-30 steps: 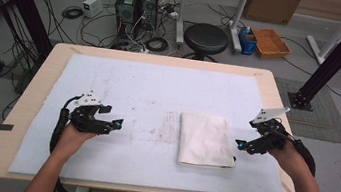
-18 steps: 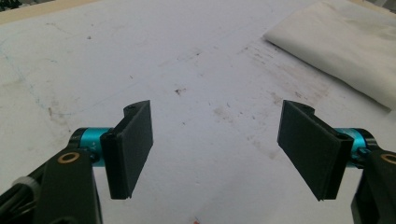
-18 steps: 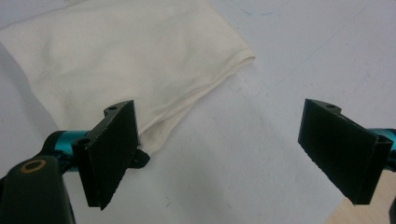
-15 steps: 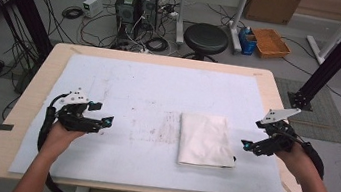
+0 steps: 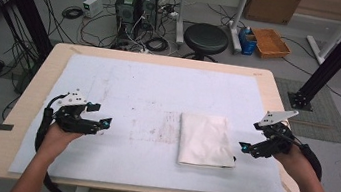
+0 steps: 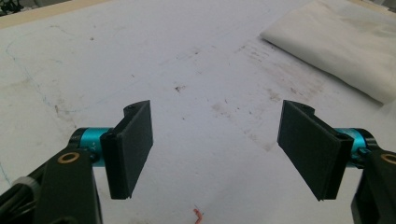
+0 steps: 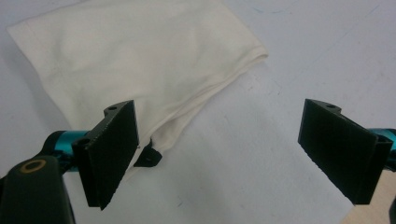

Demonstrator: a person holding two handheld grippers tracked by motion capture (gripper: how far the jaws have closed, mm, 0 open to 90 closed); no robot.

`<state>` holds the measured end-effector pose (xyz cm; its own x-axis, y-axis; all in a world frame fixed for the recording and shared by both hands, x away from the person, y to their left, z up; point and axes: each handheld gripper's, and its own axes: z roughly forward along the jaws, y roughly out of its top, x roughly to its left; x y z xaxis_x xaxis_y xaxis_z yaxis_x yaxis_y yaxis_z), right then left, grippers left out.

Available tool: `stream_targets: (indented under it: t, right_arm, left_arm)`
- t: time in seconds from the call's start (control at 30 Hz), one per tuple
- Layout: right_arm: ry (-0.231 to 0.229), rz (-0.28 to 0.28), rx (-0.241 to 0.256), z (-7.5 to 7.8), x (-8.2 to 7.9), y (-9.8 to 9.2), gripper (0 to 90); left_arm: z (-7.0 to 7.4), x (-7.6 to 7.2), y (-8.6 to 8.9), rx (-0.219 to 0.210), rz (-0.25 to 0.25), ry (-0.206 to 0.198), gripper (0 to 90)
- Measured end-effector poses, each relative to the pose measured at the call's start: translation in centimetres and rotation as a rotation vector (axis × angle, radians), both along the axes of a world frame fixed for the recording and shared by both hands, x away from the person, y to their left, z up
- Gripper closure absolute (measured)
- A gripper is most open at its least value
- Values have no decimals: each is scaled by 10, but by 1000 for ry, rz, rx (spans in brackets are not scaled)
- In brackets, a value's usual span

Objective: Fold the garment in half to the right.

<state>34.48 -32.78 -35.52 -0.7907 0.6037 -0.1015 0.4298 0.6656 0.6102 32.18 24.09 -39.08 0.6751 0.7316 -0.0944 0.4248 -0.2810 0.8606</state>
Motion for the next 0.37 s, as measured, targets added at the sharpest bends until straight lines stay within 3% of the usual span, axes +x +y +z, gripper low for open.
stream_targets:
  t: [0.37]
  right_arm:
    - [4, -1, 10, -7, 0, 1, 119]
  left_arm:
    - [-2, 3, 0, -5, 1, 9, 267]
